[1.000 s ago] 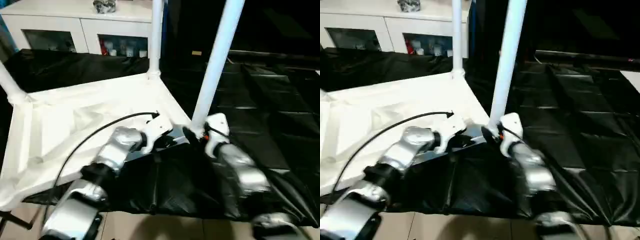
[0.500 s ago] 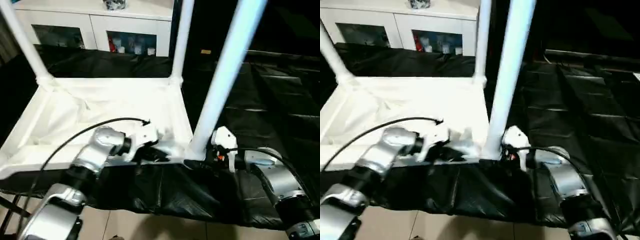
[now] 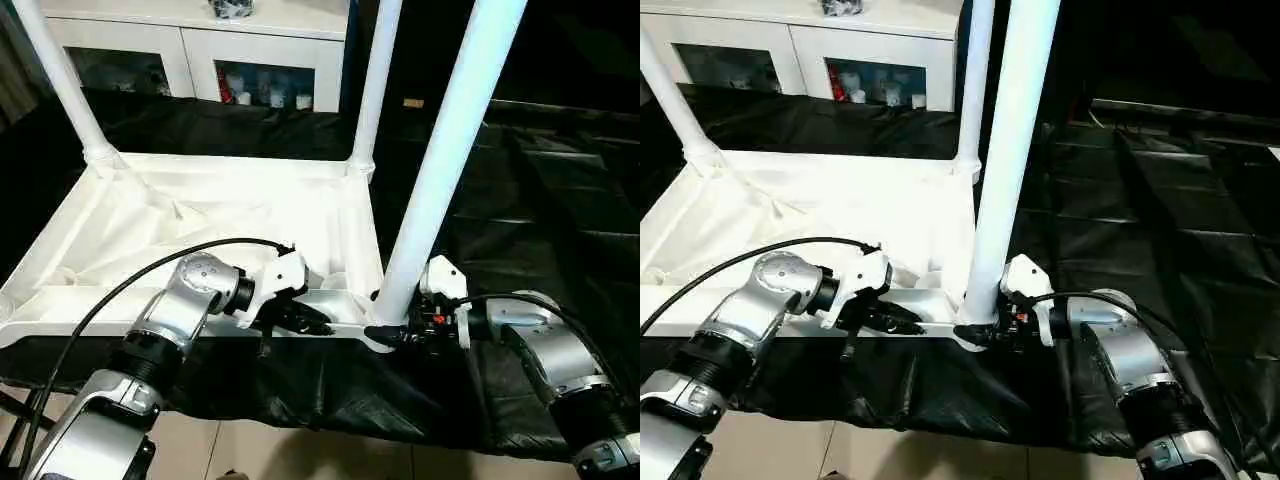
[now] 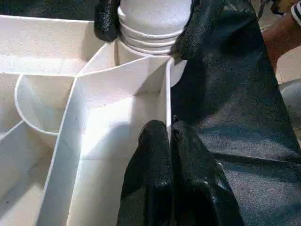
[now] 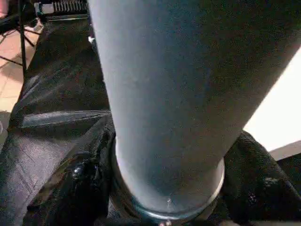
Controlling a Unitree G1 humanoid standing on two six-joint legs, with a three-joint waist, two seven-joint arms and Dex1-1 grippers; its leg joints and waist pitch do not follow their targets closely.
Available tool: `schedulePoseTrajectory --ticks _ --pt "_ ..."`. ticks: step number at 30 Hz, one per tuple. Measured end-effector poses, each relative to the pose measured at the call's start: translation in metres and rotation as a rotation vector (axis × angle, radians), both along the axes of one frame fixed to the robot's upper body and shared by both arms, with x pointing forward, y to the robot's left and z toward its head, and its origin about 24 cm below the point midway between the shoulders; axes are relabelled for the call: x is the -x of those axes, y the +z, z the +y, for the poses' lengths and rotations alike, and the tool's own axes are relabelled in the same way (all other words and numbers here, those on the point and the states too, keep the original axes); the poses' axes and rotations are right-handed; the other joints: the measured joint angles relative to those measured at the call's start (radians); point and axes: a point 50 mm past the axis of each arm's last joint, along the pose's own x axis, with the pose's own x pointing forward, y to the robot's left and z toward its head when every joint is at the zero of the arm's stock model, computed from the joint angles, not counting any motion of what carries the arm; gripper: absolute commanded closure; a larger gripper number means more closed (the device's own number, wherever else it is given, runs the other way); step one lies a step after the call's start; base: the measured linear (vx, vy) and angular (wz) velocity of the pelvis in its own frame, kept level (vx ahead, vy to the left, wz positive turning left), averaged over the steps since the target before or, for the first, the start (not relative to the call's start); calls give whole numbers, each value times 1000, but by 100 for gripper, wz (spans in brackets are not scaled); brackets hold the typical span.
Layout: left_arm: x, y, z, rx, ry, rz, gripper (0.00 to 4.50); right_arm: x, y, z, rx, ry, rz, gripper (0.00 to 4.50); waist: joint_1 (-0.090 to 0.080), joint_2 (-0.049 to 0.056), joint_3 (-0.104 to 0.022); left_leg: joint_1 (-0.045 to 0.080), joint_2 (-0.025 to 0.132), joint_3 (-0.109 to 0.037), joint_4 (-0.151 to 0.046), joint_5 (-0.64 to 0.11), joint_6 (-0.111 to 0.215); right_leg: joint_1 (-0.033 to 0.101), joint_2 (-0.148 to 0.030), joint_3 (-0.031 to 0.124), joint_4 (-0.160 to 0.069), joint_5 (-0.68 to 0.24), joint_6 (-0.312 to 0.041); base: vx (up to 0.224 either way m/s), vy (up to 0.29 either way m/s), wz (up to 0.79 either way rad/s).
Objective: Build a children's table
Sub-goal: Rotate leg to tighten
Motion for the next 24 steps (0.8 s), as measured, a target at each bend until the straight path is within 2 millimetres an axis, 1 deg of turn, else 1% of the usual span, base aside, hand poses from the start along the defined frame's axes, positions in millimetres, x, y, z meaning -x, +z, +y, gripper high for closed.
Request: schedulePoseTrajectory --ticks 3,6,9,10,14,15,16,17,20,21,22,23,24 --pt "-5 -2 -4 4 80 -30 450 -6 -5 3 -28 -150 -16 181 -3 0 0 1 0 0 1 0 0 1 -1 1 1 0 0 0 0 0" --pt "-12 -4 -16 12 193 -59 450 -17 -11 8 -63 -376 -34 181 -14 0 0 2 -1 0 2 0 0 1 -1 1 2 -2 4 0 0 0" --pt "-15 -5 -26 11 254 -82 450 -23 -14 12 -73 -517 -51 182 -18 1 -2 2 -1 -1 2 0 0 1 -2 1 1 -2 5 0 0 0" --pt "-17 -6 -29 11 276 -91 450 -26 -14 15 -74 -563 -55 182 -18 1 -2 2 -1 -1 2 0 0 1 -2 1 1 -2 5 0 0 0" --pt "-23 -7 -43 12 385 -133 450 -42 -14 32 -91 -804 -57 182 -29 0 -4 2 -1 -1 0 0 0 1 -2 1 1 -2 4 0 0 0" --pt "-22 -7 -46 18 391 -136 450 -42 -15 31 -92 -827 -60 147 -28 -1 -5 2 -1 0 0 0 0 1 -2 1 1 -2 4 0 0 0" --pt "-22 -7 -47 21 394 -137 450 -42 -15 31 -90 -835 -62 147 -27 -2 -5 2 -1 0 0 0 0 1 -2 1 0 -1 4 0 0 0" --pt "-22 -7 -48 22 395 -138 450 -42 -15 31 -90 -836 -64 112 -26 -1 -5 2 -1 0 -1 0 0 2 -2 1 0 -1 3 0 0 0" --pt "-21 -7 -48 27 390 -140 450 -42 -14 33 -124 -834 -52 104 -24 0 -6 2 -1 0 -2 0 0 1 -2 1 0 -1 3 0 0 0" --pt "-20 -7 -48 30 386 -140 450 -42 -14 31 -136 -825 -45 77 -23 0 -6 2 -1 0 -2 0 0 1 -2 1 0 -2 4 0 0 0" --pt "-19 -7 -48 36 380 -140 450 -41 -14 29 -144 -812 -41 68 -21 -1 -6 1 -1 0 -3 0 0 1 -2 0 0 -2 4 0 0 0" --pt "-18 -7 -48 39 375 -139 450 -41 -13 27 -145 -800 -41 68 -20 -1 -6 1 -1 0 -3 0 0 1 -2 0 -1 -2 4 0 0 0" --pt "-16 -7 -49 61 355 -125 450 -39 -13 24 -151 -760 -37 59 -15 0 -5 1 -1 1 -4 0 0 1 -2 0 -2 -2 4 0 0 0"
